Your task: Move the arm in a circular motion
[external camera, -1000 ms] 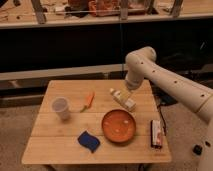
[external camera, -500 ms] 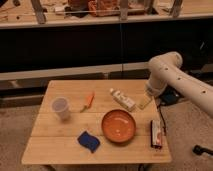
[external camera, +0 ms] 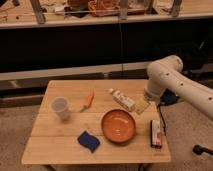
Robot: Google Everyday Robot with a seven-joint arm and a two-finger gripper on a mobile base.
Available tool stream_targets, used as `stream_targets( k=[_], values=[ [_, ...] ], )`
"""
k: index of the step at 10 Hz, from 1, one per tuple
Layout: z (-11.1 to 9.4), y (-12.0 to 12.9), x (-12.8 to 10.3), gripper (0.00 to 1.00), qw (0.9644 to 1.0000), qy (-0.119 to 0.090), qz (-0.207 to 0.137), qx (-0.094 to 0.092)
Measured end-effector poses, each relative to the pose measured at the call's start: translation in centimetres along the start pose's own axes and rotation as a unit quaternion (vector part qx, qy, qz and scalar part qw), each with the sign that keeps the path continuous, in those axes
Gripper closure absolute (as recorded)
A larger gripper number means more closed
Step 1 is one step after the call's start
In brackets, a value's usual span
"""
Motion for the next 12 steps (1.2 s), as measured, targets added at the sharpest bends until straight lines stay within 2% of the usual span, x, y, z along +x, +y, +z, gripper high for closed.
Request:
stream_targets(
  k=[1, 2, 4, 6, 8, 9, 11, 12],
  values=[
    [-0.1, 1.5, -1.0, 0.20, 1.0000, -0.004, -0.007, -0.002],
    [-0.5, 4.5, -3.1, 0.20, 0.9996, -0.012, -0.024, -0.007],
    [-0.8, 7.6, -5.5, 0.20, 0.9988, -0.020, -0.042, -0.012],
    [-1.1, 11.7, -9.8, 0.20, 0.9972, -0.033, -0.065, -0.019],
    [-0.6, 13.4, -14.0, 0.20, 0.9966, -0.042, -0.066, -0.026],
    [-0.3, 13.5, -15.4, 0.20, 0.9969, -0.041, -0.060, -0.030],
    [0.5, 12.6, -17.3, 0.20, 0.9976, -0.038, -0.045, -0.036],
    [1.0, 11.3, -18.1, 0.20, 0.9982, -0.030, -0.034, -0.039]
  ],
)
